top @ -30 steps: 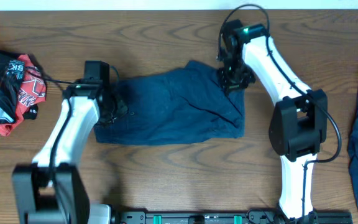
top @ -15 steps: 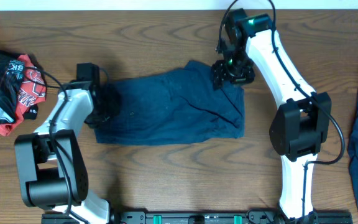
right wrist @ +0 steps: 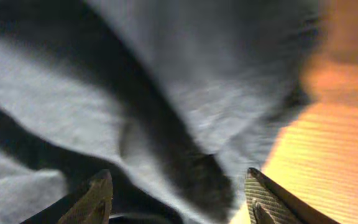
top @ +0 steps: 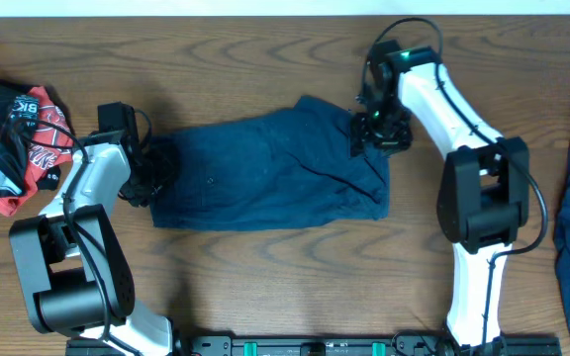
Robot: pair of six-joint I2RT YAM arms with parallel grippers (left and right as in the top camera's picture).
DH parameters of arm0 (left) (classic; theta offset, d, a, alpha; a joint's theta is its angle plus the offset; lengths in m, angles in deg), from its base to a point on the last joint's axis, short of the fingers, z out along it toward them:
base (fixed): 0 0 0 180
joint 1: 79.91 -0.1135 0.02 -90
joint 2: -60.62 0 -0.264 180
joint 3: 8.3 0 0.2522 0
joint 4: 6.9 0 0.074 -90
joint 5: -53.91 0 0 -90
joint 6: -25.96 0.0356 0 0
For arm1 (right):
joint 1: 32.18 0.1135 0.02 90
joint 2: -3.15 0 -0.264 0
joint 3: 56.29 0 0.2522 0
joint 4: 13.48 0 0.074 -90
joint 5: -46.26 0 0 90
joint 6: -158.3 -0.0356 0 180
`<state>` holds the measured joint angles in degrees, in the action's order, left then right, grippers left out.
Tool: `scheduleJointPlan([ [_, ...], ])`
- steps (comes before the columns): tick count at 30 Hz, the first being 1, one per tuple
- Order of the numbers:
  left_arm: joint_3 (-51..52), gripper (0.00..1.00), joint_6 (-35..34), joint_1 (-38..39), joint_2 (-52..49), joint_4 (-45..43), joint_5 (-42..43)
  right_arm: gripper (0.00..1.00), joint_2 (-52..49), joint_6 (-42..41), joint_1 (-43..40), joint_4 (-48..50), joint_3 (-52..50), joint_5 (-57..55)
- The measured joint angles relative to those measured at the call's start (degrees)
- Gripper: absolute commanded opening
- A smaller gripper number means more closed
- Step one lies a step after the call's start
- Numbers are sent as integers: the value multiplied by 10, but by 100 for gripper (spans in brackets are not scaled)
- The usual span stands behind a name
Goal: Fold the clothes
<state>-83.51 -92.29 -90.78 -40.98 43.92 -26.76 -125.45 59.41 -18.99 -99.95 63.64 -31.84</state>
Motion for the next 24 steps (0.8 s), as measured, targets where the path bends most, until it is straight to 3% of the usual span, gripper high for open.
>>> scheduleJointPlan([
  [7,0,45,0,0,0,0,6,62,0,-12,-43,53,-17,-5],
  [20,0,45,0,0,0,0,8,57,-3,-40,-27,162,-36,10],
  [24,0,45,0,0,0,1,8,44,-3,-56,-26,169,-36,12],
])
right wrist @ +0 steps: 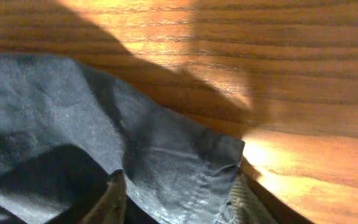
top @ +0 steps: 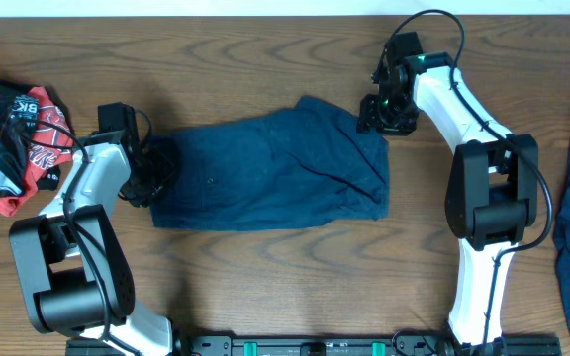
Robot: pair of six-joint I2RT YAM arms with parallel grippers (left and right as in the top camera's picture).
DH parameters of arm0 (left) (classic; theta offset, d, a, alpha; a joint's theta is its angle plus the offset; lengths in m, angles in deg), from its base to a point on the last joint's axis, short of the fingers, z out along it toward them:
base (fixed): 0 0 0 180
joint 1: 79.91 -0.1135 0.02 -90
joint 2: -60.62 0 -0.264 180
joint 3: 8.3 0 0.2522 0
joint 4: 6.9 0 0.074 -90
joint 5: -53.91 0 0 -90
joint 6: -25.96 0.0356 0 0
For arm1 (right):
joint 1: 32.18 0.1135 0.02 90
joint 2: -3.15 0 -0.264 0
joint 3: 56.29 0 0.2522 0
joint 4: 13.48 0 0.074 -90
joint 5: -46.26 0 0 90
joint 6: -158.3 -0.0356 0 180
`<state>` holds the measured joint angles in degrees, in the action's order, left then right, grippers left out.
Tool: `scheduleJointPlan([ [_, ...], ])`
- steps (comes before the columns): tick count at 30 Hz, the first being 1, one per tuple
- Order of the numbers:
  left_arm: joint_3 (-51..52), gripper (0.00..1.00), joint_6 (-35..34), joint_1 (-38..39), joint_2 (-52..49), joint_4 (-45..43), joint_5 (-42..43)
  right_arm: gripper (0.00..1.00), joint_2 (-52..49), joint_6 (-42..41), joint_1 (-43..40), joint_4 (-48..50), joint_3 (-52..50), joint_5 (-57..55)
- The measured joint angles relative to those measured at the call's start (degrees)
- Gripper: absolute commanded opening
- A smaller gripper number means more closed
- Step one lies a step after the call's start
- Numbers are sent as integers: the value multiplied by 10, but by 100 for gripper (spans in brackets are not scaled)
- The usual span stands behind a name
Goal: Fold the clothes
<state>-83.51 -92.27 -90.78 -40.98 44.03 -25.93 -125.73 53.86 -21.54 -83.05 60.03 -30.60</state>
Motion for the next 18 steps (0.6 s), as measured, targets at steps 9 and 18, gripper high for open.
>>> scheduleJointPlan([
  [9,0,45,7,0,0,1,0,11,-5,-38,9,26,0,0],
  [18,0,45,11,0,0,2,0,1,-29,-59,15,59,-2,-30],
])
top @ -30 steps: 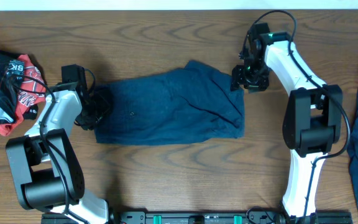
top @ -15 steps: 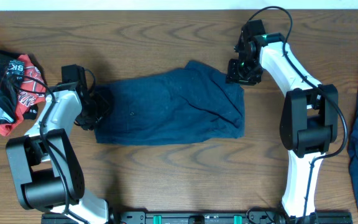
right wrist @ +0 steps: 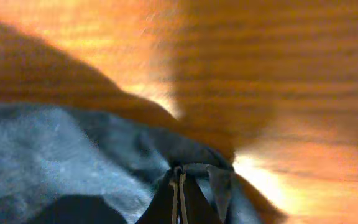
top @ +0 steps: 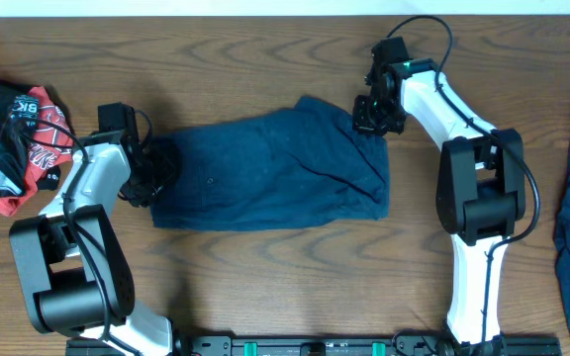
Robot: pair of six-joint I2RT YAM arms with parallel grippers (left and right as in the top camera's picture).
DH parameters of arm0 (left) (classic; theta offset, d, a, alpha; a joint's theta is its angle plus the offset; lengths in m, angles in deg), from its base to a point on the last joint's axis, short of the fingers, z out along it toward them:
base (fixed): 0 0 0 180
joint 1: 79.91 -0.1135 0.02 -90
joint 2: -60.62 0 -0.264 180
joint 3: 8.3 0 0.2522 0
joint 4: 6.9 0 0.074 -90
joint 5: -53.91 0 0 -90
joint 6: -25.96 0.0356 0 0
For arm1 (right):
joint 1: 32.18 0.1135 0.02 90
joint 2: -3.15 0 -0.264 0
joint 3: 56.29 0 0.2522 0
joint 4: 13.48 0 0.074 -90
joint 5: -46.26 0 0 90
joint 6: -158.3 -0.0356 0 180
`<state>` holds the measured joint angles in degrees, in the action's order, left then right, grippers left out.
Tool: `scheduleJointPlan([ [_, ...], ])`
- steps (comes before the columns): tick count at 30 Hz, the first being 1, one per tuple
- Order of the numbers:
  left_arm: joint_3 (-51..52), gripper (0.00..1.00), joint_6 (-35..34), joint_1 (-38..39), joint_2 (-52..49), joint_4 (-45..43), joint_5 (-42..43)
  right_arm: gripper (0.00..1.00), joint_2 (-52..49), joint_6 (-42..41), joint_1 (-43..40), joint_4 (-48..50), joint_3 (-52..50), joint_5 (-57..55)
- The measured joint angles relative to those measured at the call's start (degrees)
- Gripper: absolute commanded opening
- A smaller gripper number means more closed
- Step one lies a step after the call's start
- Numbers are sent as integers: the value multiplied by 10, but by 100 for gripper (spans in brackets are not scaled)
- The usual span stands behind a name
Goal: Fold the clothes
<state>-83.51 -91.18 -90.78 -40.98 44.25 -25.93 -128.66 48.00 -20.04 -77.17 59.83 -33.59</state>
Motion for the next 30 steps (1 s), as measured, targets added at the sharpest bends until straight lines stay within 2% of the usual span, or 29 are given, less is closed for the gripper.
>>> scheduleJointPlan([
  [4,0,45,0,0,0,0,0,1,0,-1,-21,1,1,-24],
  [13,0,45,0,0,0,0,0,2,0,13,-132,47,12,-44],
  [14,0,45,0,0,0,1,0,26,0,20,-139,51,12,-40],
  [15,0,45,0,0,0,1,0,76,0,27,-147,52,12,-34],
  [16,0,51,0,0,0,1,0,99,0,37,-151,52,12,-26],
  [24,0,69,23,0,0,-11,43,99,0,110,-152,-1,24,49],
  [30,0,76,50,0,0,-26,89,99,6,152,-157,-108,116,64],
])
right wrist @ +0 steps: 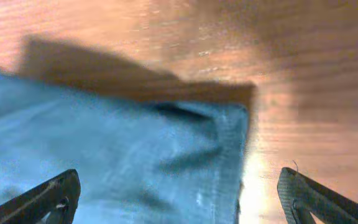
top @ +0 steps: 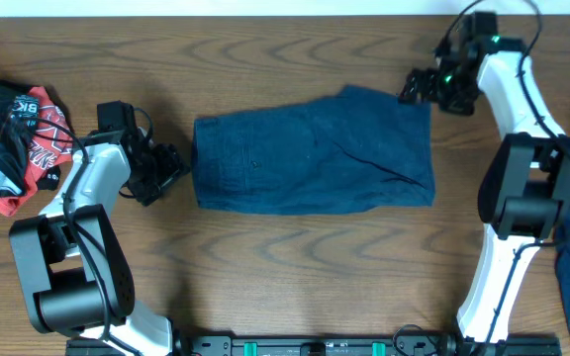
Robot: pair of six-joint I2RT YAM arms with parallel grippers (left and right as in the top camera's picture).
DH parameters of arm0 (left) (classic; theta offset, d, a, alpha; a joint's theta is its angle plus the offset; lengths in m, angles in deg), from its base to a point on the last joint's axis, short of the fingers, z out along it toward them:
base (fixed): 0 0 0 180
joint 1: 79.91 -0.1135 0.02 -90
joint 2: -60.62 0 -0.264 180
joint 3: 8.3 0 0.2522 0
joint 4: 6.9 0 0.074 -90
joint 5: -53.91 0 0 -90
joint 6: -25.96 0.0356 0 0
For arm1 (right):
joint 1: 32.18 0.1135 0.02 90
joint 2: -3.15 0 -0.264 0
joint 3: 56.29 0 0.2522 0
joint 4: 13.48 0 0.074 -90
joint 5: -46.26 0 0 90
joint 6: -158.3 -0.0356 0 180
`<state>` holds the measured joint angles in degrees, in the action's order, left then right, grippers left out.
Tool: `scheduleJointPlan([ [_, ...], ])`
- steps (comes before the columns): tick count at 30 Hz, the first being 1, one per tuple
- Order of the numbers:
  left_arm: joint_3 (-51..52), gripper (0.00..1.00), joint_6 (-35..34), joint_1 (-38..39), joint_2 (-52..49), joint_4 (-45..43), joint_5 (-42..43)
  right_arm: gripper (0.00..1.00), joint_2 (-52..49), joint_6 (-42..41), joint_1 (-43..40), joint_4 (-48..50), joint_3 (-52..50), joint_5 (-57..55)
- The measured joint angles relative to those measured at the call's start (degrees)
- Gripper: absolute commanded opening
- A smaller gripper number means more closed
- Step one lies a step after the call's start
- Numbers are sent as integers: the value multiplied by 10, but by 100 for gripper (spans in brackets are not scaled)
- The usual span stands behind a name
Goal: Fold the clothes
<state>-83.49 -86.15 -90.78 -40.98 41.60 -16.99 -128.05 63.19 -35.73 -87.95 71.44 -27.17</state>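
Observation:
A dark blue garment [top: 315, 153] lies flat across the middle of the wooden table, a few creases near its right end. My right gripper [top: 416, 91] hovers at its far right corner. In the right wrist view that gripper [right wrist: 182, 202] is wide open, and the hemmed corner of the cloth [right wrist: 225, 124] lies below and between the fingers [right wrist: 309, 198]. My left gripper [top: 171, 164] sits on the table just left of the garment's left edge, apart from the cloth. Its jaws are too small in the overhead view to read.
A heap of red, black and white clothes [top: 13, 129] sits at the far left edge. Another blue garment hangs at the right edge of the table [top: 295, 267]. The arm bases stand along the front edge.
My right gripper was shut on the garment's far right corner. Now it is open, further right, and the whole garment lies further right and flatter. The cloth's left edge has left the left gripper.
My right gripper was open over the rumpled right part of the garment, then stood with its fingers around the far right corner, then was shut on that corner. Now the garment lies shifted to the right and the corner is let go. The left arm stayed put.

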Motion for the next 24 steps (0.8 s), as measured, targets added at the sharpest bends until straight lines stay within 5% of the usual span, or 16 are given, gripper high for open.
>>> scheduleJointPlan([
  [11,-3,83,44,0,-52,-55,136,99,114,41,-4,-237,106,20],
  [24,-17,90,56,-3,-80,-76,234,99,88,41,-8,-93,-197,44],
])
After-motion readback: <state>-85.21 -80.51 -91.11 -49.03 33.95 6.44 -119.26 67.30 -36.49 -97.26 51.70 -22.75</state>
